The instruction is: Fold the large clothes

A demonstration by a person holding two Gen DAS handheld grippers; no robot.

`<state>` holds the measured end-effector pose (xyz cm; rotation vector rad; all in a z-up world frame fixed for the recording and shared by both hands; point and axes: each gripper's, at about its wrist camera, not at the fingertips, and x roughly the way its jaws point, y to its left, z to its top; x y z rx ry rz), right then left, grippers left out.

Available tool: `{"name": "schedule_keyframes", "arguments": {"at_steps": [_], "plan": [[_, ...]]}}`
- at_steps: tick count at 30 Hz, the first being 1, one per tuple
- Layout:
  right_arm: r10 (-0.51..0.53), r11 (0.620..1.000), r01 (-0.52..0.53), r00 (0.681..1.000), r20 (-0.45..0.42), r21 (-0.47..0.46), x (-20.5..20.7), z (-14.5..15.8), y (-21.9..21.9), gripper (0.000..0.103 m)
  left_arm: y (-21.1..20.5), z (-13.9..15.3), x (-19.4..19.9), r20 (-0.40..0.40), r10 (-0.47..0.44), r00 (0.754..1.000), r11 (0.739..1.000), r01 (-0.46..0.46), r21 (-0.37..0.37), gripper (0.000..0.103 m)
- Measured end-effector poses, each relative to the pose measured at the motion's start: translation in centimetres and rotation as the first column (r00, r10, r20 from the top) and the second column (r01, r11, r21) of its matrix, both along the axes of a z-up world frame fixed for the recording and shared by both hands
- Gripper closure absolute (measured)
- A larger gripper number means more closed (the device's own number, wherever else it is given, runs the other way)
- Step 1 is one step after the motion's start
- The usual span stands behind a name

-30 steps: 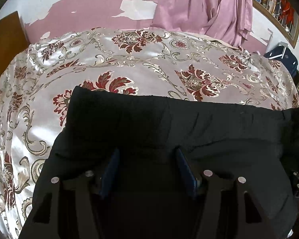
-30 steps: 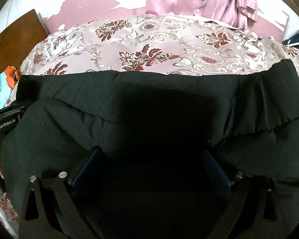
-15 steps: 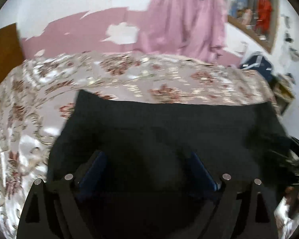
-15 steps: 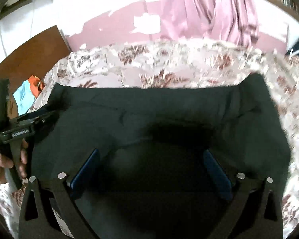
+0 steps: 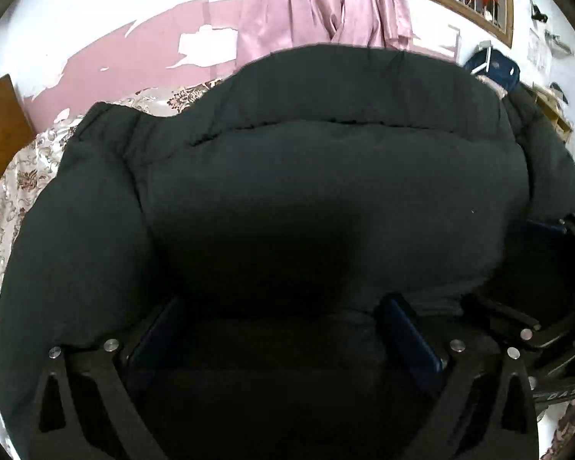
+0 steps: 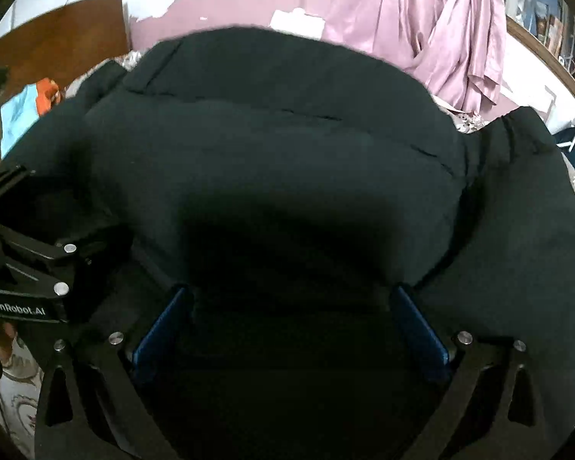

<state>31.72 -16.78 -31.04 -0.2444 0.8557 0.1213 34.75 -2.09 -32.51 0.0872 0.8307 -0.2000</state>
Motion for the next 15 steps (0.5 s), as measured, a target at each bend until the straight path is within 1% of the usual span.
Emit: {"name": "schedule_keyframes", "arguments": {"at_steps": [3,4,5,7,8,10,11,13,15], "plan": [[0.031,0.998,-0.030,0.999,-0.018,0.052,-0.1,1.6,-0.6,0.001,0.9,1.6,-1.4,0.026,-0.019,0.999,0.999,0.020,-0.042,0.000],[0.055,0.993,-0.053,0.998,-0.016,0.103,-0.7,2.6,-1.1,0.001,1.4,2.2,-1.9,0.038,-0.028,0.999,0.999,0.030,-0.045,0.000],[0.082,0.983,-0.080,0.997,-0.001,0.166,-1.5,3.8,-2.0,0.001,2.2,3.1,-2.8,0.066,-0.034,0.997,0.998,0.037,-0.047,0.000],[0.089,0.969,-0.094,0.995,0.034,0.227,-3.2,5.8,-4.2,0.001,3.8,4.2,-3.8,0.109,-0.030,0.994,0.999,0.034,-0.037,0.000],[0.085,0.966,-0.097,0.995,0.057,0.239,-4.1,6.7,-5.6,0.001,5.0,4.9,-4.1,0.125,-0.014,0.992,0.999,0.019,-0.037,0.000],[0.065,0.969,-0.081,0.995,0.075,0.234,-5.2,7.9,-8.3,0.001,7.6,6.0,-4.3,0.139,0.016,0.990,0.999,-0.009,-0.048,0.000],[0.059,0.969,-0.077,0.995,0.083,0.233,-5.6,8.4,-9.8,0.001,8.8,6.4,-4.2,0.141,0.036,0.989,0.999,-0.031,-0.037,0.000],[0.042,0.974,-0.059,0.996,0.081,0.218,-6.1,8.8,-12.3,0.001,10.6,6.6,-3.8,0.131,0.066,0.989,0.998,-0.065,-0.010,0.000],[0.015,0.979,-0.028,0.998,0.066,0.200,-5.8,8.8,-14.3,0.001,12.4,6.6,-3.4,0.109,0.103,0.989,0.995,-0.102,-0.012,0.000]]}}
